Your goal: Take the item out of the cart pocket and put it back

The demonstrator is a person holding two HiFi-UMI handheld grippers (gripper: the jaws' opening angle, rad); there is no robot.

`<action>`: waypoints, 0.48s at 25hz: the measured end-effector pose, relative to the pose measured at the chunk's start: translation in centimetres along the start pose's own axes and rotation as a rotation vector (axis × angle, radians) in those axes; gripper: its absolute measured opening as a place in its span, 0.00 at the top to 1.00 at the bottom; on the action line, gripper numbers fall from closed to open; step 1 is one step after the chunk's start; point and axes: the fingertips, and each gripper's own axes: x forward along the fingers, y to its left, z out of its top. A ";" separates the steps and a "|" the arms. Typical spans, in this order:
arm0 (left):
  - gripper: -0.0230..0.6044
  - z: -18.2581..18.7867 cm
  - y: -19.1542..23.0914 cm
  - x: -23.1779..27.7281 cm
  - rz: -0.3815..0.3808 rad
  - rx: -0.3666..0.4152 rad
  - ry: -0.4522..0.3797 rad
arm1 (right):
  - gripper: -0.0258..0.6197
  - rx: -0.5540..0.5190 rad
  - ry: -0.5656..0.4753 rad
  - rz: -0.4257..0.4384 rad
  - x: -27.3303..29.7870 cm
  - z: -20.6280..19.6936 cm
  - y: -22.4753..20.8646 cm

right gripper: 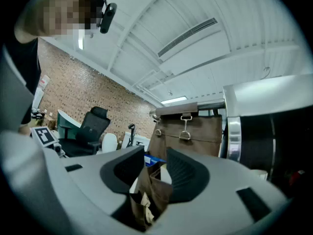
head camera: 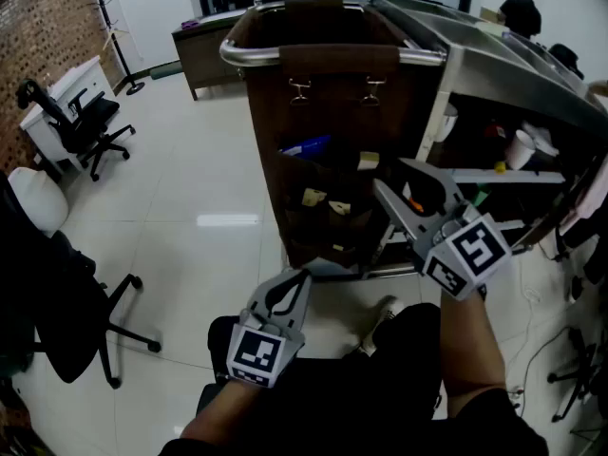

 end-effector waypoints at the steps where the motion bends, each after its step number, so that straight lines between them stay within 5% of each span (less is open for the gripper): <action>1: 0.96 0.0 0.0 -0.1 0.000 -0.001 0.002 | 0.69 -0.007 0.015 0.004 0.6 0.0 -0.5; 12: 0.96 -0.4 -0.2 -0.3 -0.002 -0.003 0.009 | 0.63 -0.104 0.216 0.087 5.6 -3.8 -2.0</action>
